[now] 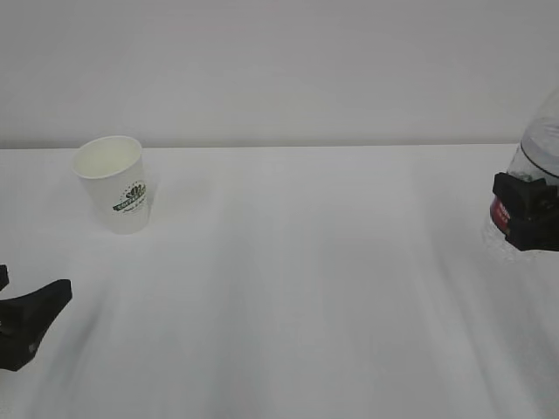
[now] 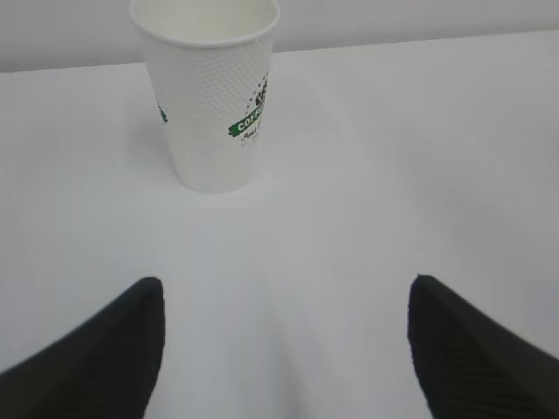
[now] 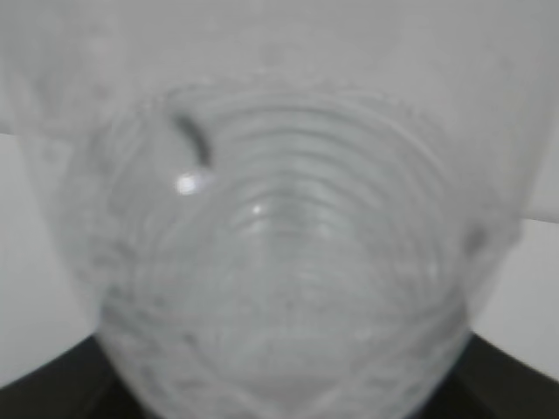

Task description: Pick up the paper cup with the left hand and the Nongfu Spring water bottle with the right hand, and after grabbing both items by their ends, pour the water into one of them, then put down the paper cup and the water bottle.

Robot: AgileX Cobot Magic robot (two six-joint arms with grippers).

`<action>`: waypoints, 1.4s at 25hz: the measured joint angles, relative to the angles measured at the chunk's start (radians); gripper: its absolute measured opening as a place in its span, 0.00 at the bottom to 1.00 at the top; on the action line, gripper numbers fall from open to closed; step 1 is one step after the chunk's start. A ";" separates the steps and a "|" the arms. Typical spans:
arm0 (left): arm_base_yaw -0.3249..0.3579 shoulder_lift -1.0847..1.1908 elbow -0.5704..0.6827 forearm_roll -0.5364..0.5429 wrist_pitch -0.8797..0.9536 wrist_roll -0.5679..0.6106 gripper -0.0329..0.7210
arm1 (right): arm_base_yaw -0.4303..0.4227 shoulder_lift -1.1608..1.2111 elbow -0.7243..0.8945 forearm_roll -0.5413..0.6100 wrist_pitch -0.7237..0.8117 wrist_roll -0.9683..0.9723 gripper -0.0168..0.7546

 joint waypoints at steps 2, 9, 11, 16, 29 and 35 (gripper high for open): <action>0.000 0.000 -0.003 -0.001 0.000 -0.004 0.92 | 0.000 0.000 0.000 -0.010 0.000 0.004 0.64; 0.000 0.024 -0.040 -0.004 0.000 -0.010 0.92 | 0.000 -0.001 0.000 -0.017 0.000 0.020 0.64; 0.000 0.044 -0.054 -0.004 0.000 -0.010 0.92 | 0.000 -0.001 0.000 -0.019 0.000 0.020 0.64; 0.000 0.091 -0.094 -0.004 0.000 -0.010 0.92 | 0.000 -0.001 0.000 -0.019 0.000 0.020 0.64; 0.000 0.170 -0.144 -0.004 0.000 -0.010 0.92 | 0.000 -0.001 0.000 -0.025 0.000 0.028 0.64; 0.000 0.190 -0.159 -0.006 0.000 -0.010 0.91 | 0.000 -0.001 0.000 -0.028 0.000 0.034 0.64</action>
